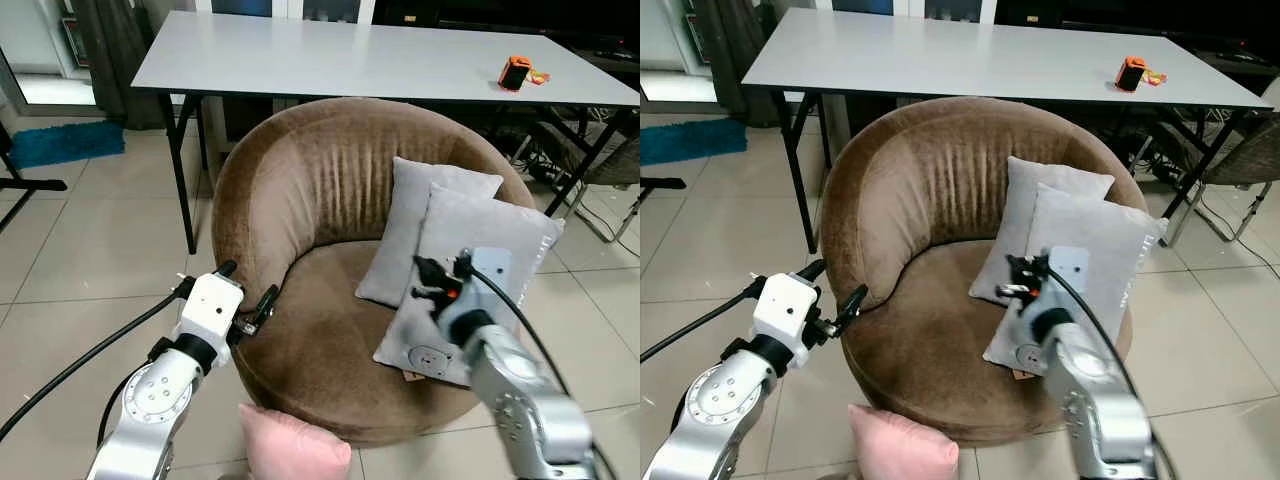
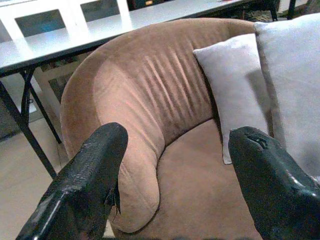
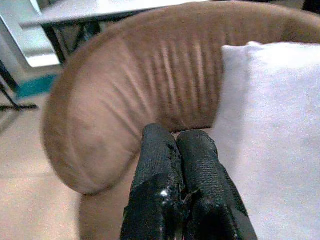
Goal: Move the pillow to the sofa from floor
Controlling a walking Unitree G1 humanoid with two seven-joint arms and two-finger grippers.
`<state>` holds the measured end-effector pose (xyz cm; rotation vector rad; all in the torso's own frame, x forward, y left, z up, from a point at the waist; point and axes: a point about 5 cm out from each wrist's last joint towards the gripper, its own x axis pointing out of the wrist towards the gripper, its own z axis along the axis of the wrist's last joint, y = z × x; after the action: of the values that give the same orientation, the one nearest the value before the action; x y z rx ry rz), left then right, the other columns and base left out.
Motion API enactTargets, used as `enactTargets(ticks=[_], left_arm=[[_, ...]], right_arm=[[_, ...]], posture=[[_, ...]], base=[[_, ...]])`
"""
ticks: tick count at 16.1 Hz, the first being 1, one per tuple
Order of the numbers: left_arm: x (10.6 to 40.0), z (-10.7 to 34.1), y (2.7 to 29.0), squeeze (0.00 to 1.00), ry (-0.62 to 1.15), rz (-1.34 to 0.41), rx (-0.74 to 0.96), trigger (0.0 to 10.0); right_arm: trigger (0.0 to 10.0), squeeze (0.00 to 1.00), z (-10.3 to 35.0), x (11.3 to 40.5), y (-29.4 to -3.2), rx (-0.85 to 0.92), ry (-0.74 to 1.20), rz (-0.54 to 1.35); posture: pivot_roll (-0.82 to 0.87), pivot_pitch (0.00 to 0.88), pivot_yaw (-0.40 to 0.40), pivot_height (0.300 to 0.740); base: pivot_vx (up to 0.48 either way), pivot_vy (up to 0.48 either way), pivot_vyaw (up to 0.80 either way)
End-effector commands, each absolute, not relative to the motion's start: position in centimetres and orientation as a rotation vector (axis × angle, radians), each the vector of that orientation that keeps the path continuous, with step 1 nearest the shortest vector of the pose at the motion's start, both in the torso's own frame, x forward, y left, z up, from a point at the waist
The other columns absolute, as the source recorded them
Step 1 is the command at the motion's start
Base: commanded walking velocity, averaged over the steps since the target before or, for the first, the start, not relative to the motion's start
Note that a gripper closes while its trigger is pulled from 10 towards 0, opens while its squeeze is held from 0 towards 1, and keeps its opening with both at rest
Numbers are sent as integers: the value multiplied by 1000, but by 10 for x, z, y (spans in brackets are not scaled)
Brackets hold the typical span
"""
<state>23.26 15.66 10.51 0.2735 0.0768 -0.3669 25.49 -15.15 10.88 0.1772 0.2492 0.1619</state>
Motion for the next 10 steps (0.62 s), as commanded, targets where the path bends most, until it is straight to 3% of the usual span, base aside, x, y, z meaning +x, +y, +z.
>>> enactTargets(ticks=[1,10], left_arm=[[235,106,153,0,62,-370,259,10000],[249,106,149,0,21,-326,225,10000]], right_arm=[[10000,0,103,252,-155,146,267,159],[10000,0,89,244,-171,82,239,28]], posture=[[40,0,-62,740],[1,0,-42,740]], base=[[0,0,0],[0,0,0]])
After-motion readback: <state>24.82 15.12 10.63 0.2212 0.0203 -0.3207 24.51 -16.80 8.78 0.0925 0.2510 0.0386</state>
